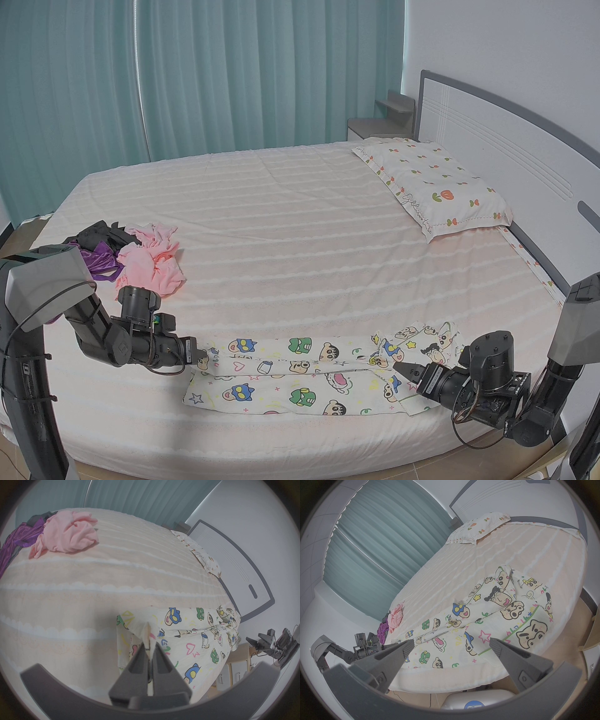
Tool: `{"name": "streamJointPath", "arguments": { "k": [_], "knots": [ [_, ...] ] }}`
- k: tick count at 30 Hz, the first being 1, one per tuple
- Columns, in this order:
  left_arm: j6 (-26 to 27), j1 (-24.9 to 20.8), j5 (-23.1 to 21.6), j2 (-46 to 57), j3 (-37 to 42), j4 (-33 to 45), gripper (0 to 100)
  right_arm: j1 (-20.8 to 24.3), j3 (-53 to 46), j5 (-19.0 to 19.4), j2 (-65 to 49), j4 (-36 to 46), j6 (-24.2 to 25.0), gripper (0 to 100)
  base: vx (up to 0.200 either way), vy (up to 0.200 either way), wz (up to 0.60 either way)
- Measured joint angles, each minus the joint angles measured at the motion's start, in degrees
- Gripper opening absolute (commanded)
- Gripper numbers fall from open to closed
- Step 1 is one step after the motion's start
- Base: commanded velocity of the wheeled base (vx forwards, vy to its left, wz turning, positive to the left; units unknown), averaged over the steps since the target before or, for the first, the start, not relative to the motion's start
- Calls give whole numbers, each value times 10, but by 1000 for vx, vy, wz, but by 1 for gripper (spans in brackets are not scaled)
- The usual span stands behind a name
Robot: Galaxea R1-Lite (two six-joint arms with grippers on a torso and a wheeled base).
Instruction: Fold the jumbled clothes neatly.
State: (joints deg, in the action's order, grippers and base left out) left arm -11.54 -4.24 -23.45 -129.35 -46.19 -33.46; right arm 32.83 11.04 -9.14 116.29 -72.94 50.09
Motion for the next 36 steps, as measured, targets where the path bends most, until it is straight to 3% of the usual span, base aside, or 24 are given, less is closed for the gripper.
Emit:
{"name": "streamJointPath", "arguments": {
  "k": [12,19,26,33,34,36],
  "knots": [
    [-40,-22,3,31,-45,-2,0,0,0,0,1,0,0,100,0,0,0],
    [-47,-25,31,23,-71,-3,0,0,0,0,1,0,0,100,0,0,0],
    [-100,-26,29,17,-79,-16,0,0,0,0,1,0,0,100,0,0,0],
    [-101,-26,25,8,-73,9,0,0,1,0,1,0,0,100,0,0,0],
    [-99,-26,25,6,-72,10,100,0,1,0,1,0,1,100,0,0,0],
    [-96,-25,24,1,-68,11,100,0,0,0,1,0,1,100,0,0,0]
  ]
}}
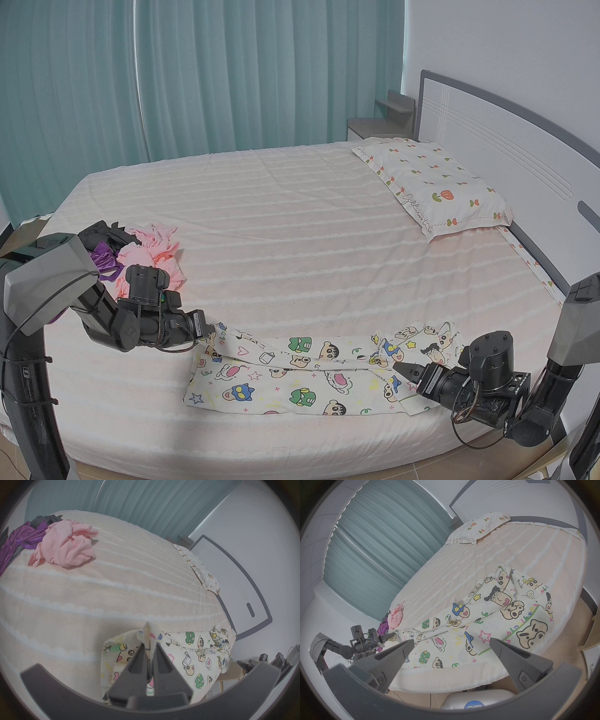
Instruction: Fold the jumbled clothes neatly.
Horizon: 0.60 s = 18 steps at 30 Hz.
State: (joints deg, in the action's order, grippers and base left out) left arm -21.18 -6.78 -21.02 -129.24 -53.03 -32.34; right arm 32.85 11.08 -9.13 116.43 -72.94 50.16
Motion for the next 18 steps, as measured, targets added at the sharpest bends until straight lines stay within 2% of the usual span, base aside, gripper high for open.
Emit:
{"name": "streamJointPath", "arguments": {
  "k": [7,18],
  "knots": [
    [18,5,-1,-13,7,0,100,0,0,0,4,0,0,100,0,0,0],
    [18,21,-9,-7,2,-4,100,0,1,0,11,0,-2,100,0,0,0]
  ]
}}
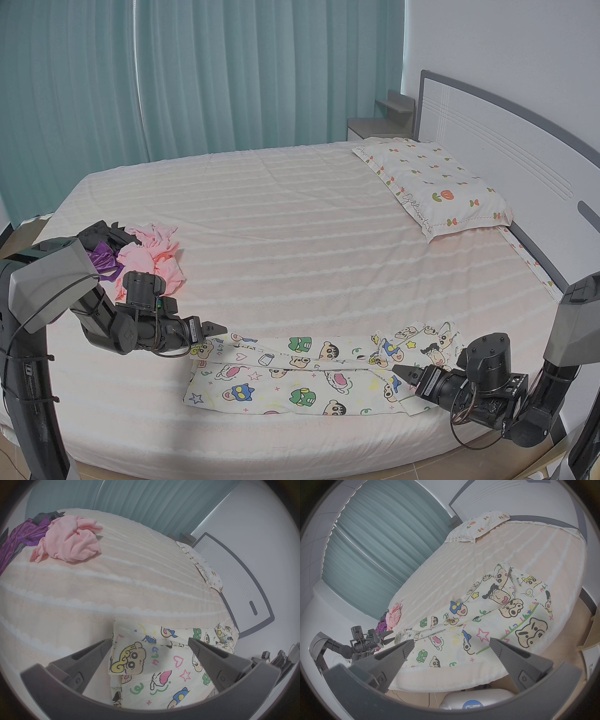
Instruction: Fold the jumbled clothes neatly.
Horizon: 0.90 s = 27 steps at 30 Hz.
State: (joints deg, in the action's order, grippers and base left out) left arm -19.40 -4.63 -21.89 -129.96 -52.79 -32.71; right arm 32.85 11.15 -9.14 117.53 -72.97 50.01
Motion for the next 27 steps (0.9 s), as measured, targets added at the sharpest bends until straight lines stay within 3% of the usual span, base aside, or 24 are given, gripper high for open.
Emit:
{"name": "streamJointPath", "arguments": {
  "k": [15,27],
  "knots": [
    [2,8,-54,-12,-3,-2,100,0,0,0,2,0,0,100,0,0,0],
    [2,6,-57,-27,-9,-2,100,0,-1,0,11,-16,0,100,0,0,0]
  ]
}}
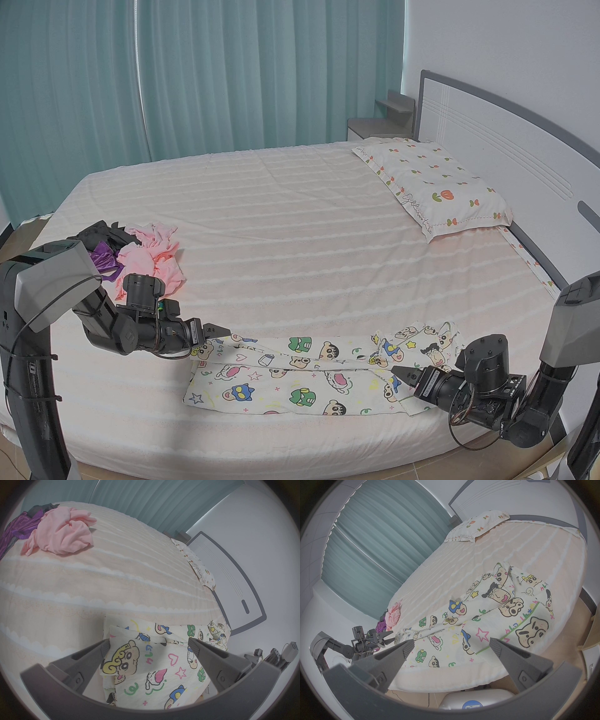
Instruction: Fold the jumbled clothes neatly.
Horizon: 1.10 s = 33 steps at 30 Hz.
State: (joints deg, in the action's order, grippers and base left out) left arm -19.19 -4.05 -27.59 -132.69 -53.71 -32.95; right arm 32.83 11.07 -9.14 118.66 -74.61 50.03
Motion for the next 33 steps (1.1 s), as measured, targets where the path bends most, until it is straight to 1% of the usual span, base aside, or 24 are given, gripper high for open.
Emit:
{"name": "streamJointPath", "arguments": {
  "k": [5,18,19,33],
  "knots": [
    [1,0,1,-9,-4,0,100,0,-4,-1,5,-18,0,100,0,0,0],
    [-2,0,0,-16,-9,-17,100,0,-6,-1,10,-19,0,100,0,0,0],
    [-3,0,0,-16,-11,-17,0,0,-6,-1,10,-19,0,100,0,0,0],
    [1,1,2,-29,-20,-12,0,0,-6,-1,10,-19,0,100,0,0,0]
  ]
}}
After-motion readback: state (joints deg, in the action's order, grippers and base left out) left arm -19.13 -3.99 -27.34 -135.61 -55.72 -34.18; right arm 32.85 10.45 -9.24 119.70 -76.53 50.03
